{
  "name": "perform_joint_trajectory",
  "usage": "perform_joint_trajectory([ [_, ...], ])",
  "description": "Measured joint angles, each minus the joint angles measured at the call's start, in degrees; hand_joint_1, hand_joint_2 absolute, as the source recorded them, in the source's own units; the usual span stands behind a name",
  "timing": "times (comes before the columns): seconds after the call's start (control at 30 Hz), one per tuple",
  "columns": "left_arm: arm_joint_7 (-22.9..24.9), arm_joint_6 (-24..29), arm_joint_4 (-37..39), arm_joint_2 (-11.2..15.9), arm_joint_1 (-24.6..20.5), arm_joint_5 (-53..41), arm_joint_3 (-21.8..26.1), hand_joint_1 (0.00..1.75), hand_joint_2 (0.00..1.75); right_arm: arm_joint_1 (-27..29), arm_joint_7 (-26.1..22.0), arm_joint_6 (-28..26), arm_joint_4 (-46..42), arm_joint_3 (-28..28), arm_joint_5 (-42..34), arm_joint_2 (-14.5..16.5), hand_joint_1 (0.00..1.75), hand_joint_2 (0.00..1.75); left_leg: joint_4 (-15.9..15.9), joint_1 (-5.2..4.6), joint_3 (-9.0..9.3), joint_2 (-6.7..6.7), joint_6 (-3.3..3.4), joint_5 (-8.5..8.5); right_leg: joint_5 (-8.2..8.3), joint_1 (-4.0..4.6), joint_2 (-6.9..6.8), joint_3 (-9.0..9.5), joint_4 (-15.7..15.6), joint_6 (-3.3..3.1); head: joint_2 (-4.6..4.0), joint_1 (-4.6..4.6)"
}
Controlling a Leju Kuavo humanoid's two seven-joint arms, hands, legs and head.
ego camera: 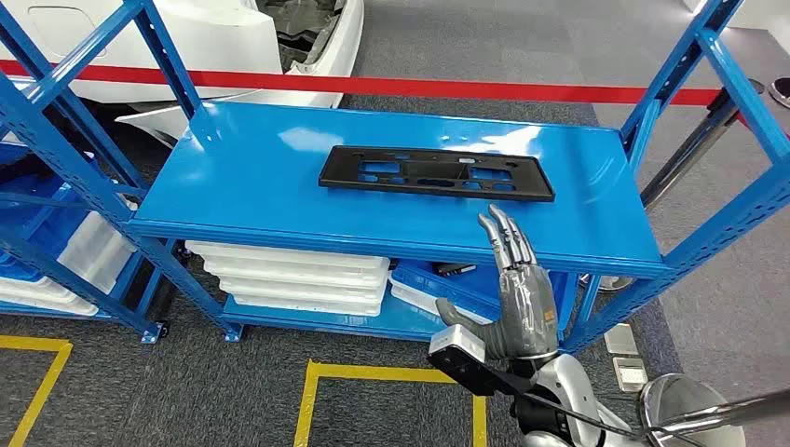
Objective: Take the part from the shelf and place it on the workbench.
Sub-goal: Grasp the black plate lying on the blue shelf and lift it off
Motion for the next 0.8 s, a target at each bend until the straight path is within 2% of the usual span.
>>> perform_joint_trajectory([
  [0.1, -0.1, 0.0, 0.0, 0.0, 0.0, 0.0, 0.0, 0.00, 0.00, 0.0, 0.2, 0.0, 0.0, -0.3, 0.1, -0.3, 0.00, 1.75, -2.5, -0.17, 0.76, -0.05, 0.26, 0.06, -0.39, 0.30, 0.11, -0.53, 0.9, 0.43, 0.00, 0.04],
  [0.2, -0.1, 0.0, 0.0, 0.0, 0.1, 0.0, 0.1, 0.00, 0.00, 0.1, 0.2, -0.1, 0.0, -0.5, 0.2, -0.7, 0.00, 1.75, -2.8, -0.15, 0.73, -0.05, 0.81, 0.23, -0.55, 0.24, 0.14, -0.72, 1.2, 0.97, 0.00, 0.22],
  [0.23, -0.1, 0.0, 0.0, 0.0, 0.1, 0.1, 0.2, 0.00, 0.00, 0.2, 0.3, -0.1, 0.0, -0.7, 0.3, -0.9, 0.00, 1.75, -3.0, 0.05, 0.77, 0.01, 1.05, 0.38, -1.18, 0.19, 0.14, -0.99, 1.9, 1.29, 0.00, 0.44],
  [0.3, -0.2, 0.0, 0.0, 0.0, 0.0, 0.1, 0.4, 0.00, 0.00, 0.2, 0.5, -0.2, -0.1, -1.2, 0.6, -1.1, 0.00, 1.75, -3.3, 0.37, 0.80, 0.16, 1.38, 0.58, -4.07, -0.07, 0.14, -2.95, 6.5, 2.09, 0.00, 1.12],
  [0.37, -0.2, 0.0, 0.0, 0.0, 0.0, 0.1, 0.5, 0.00, 0.00, 0.4, 0.9, -0.3, -0.1, -1.4, 0.8, -1.3, 0.00, 1.75, -3.3, 0.41, 0.75, 0.23, 1.44, 0.61, -7.23, -0.53, 0.12, -6.25, 13.6, 2.78, 0.00, 1.67],
  [0.4, -0.2, 0.0, 0.0, 0.0, 0.0, 0.1, 0.5, 0.00, 0.00, 0.6, 1.1, -0.3, -0.1, -1.5, 1.0, -1.3, 0.00, 1.75, -3.3, 0.43, 0.75, 0.25, 1.44, 0.60, -7.63, -0.74, 0.11, -7.33, 15.8, 3.00, 0.00, 1.78],
  [0.43, -0.2, 0.0, 0.0, 0.0, 0.0, 0.2, 0.6, 0.00, 0.00, 0.7, 1.3, -0.3, -0.1, -1.6, 1.1, -1.4, 0.00, 1.75, -3.3, 0.45, 0.79, 0.25, 1.43, 0.58, -6.91, -0.92, 0.10, -7.48, 16.0, 3.12, 0.00, 1.89],
  [0.47, -0.2, 0.0, 0.0, 0.0, 0.0, 0.2, 0.7, 0.00, 0.00, 0.7, 1.6, -0.4, -0.1, -1.8, 1.3, -1.5, 0.00, 1.75, -3.3, 0.50, 0.87, 0.22, 1.39, 0.54, -5.10, -1.07, 0.09, -6.51, 13.7, 3.15, 0.00, 2.00],
  [0.5, -0.2, 0.0, 0.0, 0.0, 0.0, 0.2, 0.8, 0.00, 0.00, 0.8, 1.9, -0.4, -0.1, -2.1, 1.6, -1.6, 0.00, 1.75, -3.3, 0.56, 0.99, 0.18, 1.31, 0.48, -2.75, -1.17, 0.09, -4.73, 9.8, 3.13, 0.00, 2.14],
  [0.57, -0.2, 0.0, 0.0, 0.0, -0.1, 0.2, 0.8, 0.00, 0.00, 0.8, 2.6, -0.4, -0.1, -2.5, 2.3, -1.9, 0.00, 1.75, -3.4, 0.57, 1.09, 0.09, 0.92, 0.43, 0.05, -1.03, 0.16, -1.50, 2.5, 2.95, 0.00, 2.42],
  [0.6, -0.2, 0.0, 0.0, 0.0, -0.1, 0.2, 0.8, 0.00, 0.00, 0.8, 3.1, -0.4, -0.2, -2.8, 2.8, -2.1, 0.00, 1.75, -3.5, 0.54, 1.07, 0.07, 0.62, 0.48, 0.40, -0.85, 0.21, -0.82, 0.8, 2.80, 0.00, 2.51],
  [0.67, -0.3, 0.0, 0.0, 0.0, -0.1, 0.2, 0.8, 0.00, 0.00, 0.9, 4.2, -0.4, -0.2, -3.2, 3.8, -2.4, 0.00, 1.75, -3.8, 0.53, 1.08, 0.06, -0.10, 0.72, 0.30, -0.50, 0.32, -0.81, 0.1, 2.29, 0.00, 2.44],
  [0.7, -0.3, 0.0, 0.0, 0.0, -0.1, 0.2, 0.8, 0.00, 0.00, 1.0, 4.6, -0.4, -0.2, -3.4, 4.2, -2.6, 0.00, 1.75, -3.9, 0.58, 1.18, 0.07, -0.45, 0.60, 0.47, -0.61, 0.30, -0.73, -0.2, 1.92, 0.00, 2.29],
  [0.77, -0.3, 0.0, 0.0, 0.0, -0.2, 0.2, 0.9, 0.00, 0.00, 1.1, 5.1, -0.4, -0.3, -3.8, 4.8, -2.9, 0.00, 1.75, -2.0, 0.48, 0.68, 0.09, -0.88, -0.95, 0.84, -0.76, 0.18, -0.42, -0.9, 1.02, 0.00, 1.73],
  [0.8, -0.3, 0.0, 0.0, 0.0, -0.1, 0.2, 0.9, 0.00, 0.00, 1.1, 5.2, -0.4, -0.4, -3.9, 4.9, -3.0, 0.00, 1.75, 0.8, 0.39, -0.40, 0.09, -0.91, -2.66, 0.94, -0.80, 0.06, -0.28, -1.1, 0.63, 0.00, 1.33],
])
